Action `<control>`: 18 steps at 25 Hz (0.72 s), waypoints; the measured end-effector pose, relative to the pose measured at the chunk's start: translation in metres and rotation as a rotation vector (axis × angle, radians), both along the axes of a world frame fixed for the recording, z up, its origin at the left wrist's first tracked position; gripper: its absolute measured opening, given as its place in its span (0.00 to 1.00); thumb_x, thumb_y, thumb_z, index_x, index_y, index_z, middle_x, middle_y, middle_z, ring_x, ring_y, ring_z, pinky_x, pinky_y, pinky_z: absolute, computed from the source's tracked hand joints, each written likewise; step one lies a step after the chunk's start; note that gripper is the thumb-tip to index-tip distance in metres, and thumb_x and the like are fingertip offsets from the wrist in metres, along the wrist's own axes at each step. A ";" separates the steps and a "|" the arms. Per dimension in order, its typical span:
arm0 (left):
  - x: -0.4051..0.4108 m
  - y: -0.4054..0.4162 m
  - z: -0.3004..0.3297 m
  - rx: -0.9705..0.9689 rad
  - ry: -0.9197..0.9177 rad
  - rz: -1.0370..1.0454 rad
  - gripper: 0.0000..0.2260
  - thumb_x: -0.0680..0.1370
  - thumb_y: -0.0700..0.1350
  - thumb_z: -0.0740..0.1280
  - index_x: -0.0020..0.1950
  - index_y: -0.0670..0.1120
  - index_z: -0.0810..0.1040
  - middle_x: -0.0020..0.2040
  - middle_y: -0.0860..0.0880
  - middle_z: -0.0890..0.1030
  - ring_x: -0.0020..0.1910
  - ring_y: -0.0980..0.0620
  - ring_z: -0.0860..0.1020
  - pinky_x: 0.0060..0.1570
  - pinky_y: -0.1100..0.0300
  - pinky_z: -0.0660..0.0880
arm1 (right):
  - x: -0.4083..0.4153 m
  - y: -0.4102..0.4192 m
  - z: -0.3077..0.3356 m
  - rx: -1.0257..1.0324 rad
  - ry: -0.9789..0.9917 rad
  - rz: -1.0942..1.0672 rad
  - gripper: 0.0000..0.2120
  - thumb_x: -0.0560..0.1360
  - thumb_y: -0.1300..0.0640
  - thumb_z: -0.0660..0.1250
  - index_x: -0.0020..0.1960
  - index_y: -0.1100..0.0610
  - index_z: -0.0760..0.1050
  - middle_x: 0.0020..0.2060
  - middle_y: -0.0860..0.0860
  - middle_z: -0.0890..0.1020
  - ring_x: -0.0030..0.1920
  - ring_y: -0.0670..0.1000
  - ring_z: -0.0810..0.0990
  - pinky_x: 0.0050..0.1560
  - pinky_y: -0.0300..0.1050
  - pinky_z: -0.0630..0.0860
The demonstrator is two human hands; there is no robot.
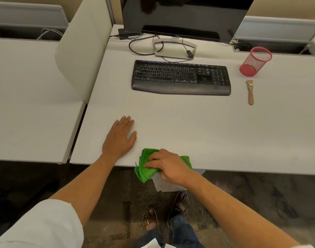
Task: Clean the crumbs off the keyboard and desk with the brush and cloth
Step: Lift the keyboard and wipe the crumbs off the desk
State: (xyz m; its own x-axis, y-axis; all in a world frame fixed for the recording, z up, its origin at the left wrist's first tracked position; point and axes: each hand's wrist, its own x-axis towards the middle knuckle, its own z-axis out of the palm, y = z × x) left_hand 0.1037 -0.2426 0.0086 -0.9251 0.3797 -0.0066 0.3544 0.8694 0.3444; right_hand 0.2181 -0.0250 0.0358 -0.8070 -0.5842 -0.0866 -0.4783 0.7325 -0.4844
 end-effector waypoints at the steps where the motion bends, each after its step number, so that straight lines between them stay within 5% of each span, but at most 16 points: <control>1: 0.000 0.000 0.000 -0.003 0.002 0.002 0.33 0.78 0.60 0.46 0.79 0.44 0.61 0.79 0.47 0.60 0.79 0.52 0.55 0.76 0.61 0.43 | 0.006 0.002 0.002 0.010 -0.013 0.022 0.24 0.68 0.68 0.68 0.62 0.54 0.82 0.56 0.53 0.82 0.51 0.59 0.77 0.41 0.51 0.75; 4: 0.000 -0.001 -0.001 0.005 0.001 0.002 0.31 0.79 0.59 0.48 0.79 0.44 0.61 0.79 0.47 0.60 0.79 0.52 0.55 0.77 0.60 0.44 | 0.014 0.008 0.014 0.033 -0.124 0.081 0.24 0.71 0.67 0.66 0.65 0.53 0.80 0.59 0.52 0.80 0.56 0.58 0.75 0.49 0.54 0.76; 7: 0.002 0.000 -0.001 0.011 0.001 -0.004 0.31 0.80 0.58 0.49 0.79 0.43 0.61 0.79 0.47 0.60 0.79 0.52 0.55 0.77 0.58 0.45 | 0.005 0.022 0.022 -0.111 -0.175 -0.263 0.25 0.71 0.64 0.60 0.65 0.52 0.80 0.60 0.51 0.80 0.59 0.56 0.75 0.55 0.54 0.74; 10: 0.003 -0.001 0.000 0.005 -0.005 -0.001 0.30 0.80 0.57 0.49 0.79 0.44 0.60 0.79 0.47 0.59 0.79 0.51 0.55 0.77 0.57 0.45 | 0.003 0.026 0.021 -0.018 -0.087 -0.494 0.26 0.72 0.62 0.57 0.67 0.51 0.78 0.62 0.52 0.79 0.60 0.58 0.73 0.52 0.50 0.71; 18: 0.001 0.000 -0.001 -0.016 0.005 -0.009 0.31 0.80 0.57 0.48 0.79 0.43 0.59 0.79 0.46 0.59 0.79 0.51 0.54 0.77 0.58 0.44 | 0.035 0.024 0.024 0.045 -0.303 -0.143 0.21 0.75 0.62 0.62 0.66 0.51 0.79 0.60 0.51 0.80 0.60 0.55 0.73 0.56 0.52 0.72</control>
